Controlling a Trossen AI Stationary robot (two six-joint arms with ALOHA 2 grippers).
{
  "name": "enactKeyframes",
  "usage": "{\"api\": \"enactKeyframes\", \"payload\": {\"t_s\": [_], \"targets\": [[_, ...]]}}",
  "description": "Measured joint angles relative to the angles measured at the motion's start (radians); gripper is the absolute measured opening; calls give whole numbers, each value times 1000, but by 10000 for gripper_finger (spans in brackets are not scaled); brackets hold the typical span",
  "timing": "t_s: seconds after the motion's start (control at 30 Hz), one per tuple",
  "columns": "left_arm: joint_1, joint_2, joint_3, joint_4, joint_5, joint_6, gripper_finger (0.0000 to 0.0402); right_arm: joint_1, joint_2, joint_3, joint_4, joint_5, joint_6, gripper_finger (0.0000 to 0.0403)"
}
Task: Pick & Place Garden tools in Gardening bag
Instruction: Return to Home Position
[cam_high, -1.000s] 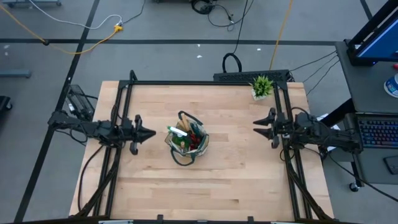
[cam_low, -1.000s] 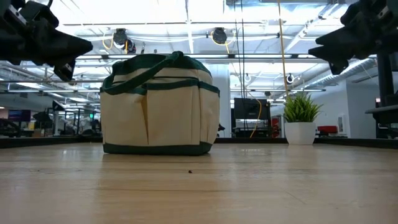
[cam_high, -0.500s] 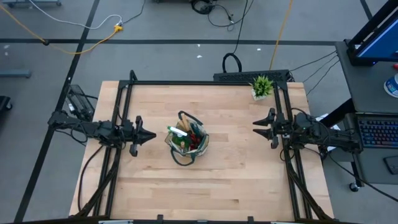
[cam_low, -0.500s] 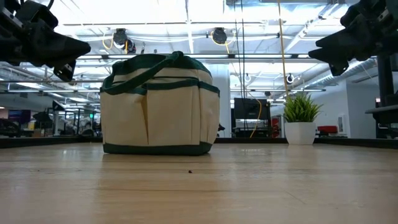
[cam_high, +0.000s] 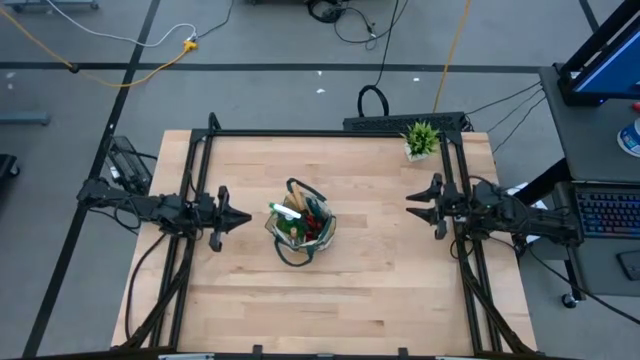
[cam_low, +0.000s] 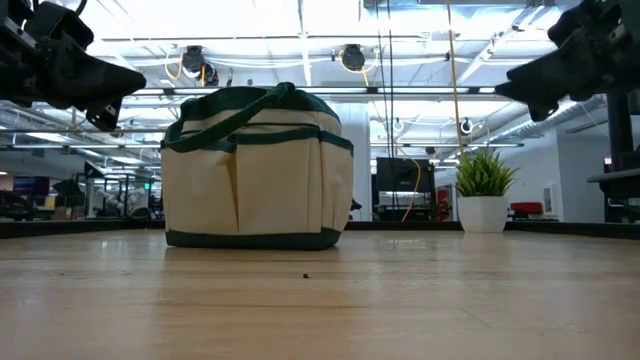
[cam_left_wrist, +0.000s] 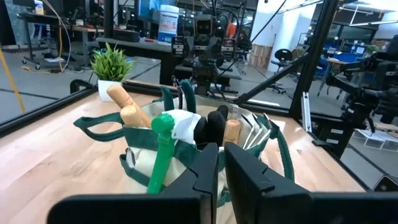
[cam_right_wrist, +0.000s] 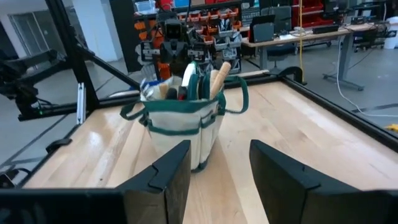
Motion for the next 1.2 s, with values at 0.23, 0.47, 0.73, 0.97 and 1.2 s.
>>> {"api": "enactKeyframes", "payload": {"t_s": [0.23, 0.47, 0.73, 0.97, 1.2], "targets": [[0, 0, 0, 2, 0, 1, 31, 0, 0, -111, 105, -3, 35, 155], [0, 0, 0, 3, 0, 1, 31, 0, 23, -214, 221, 4, 28, 155], [0, 0, 0, 3, 0, 1, 31, 0, 32, -215, 232, -4, 26, 155], [0, 0, 0, 3, 0, 0, 31, 0, 32, -216, 232, -4, 26, 155], [0, 0, 0, 3, -1, 0, 31, 0, 32, -217, 232, -4, 26, 155]]}}
